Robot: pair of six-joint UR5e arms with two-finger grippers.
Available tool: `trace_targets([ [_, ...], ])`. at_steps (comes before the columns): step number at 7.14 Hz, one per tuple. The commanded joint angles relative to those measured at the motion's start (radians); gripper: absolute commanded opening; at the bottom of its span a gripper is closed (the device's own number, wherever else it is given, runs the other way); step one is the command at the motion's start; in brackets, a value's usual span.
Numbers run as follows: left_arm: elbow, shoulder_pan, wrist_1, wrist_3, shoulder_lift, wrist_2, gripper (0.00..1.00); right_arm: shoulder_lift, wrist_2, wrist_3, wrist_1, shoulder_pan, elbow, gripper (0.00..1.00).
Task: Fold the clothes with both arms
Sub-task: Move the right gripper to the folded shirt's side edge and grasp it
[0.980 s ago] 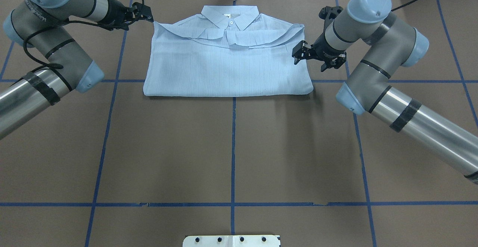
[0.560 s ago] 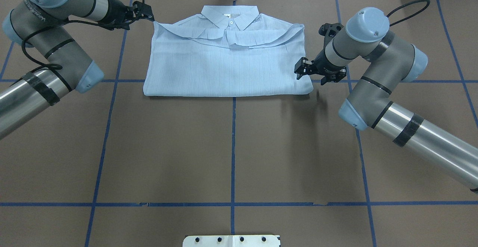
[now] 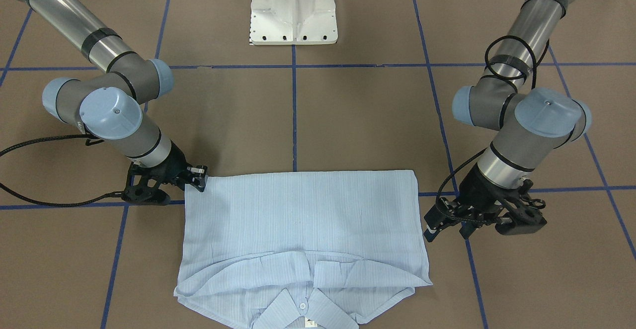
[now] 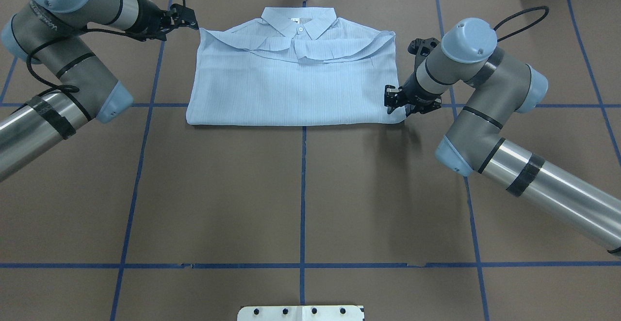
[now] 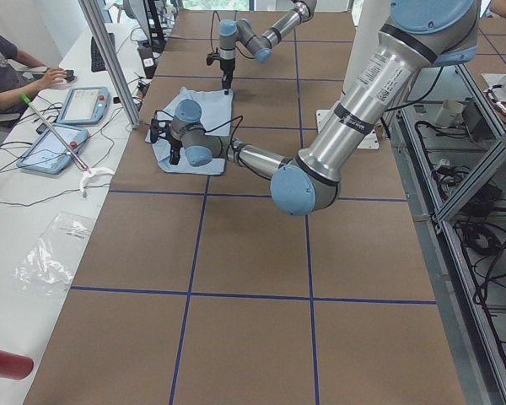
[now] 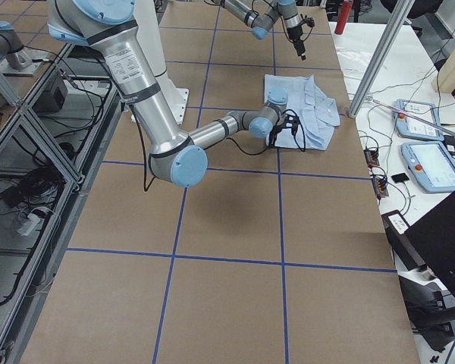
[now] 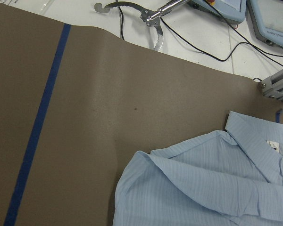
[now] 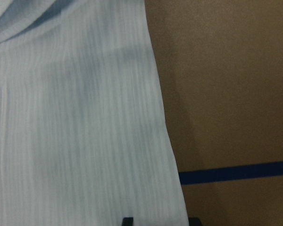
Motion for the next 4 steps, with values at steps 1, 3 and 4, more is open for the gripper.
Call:
trace_targets([
  [1,0.000,0.001,0.000,0.000,-0.001,0.000,1.00,0.000,0.001,-0.001,-0.002,-0.002,-0.002,0.50],
  [3,0.000,0.001,-0.002,0.000,-0.001,0.002,0.99,0.003,0.004,-0.006,-0.002,-0.002,-0.001,0.01],
  [4,0.000,0.001,-0.002,0.000,0.001,0.002,0.99,0.002,0.000,-0.001,0.000,-0.001,0.004,0.00],
])
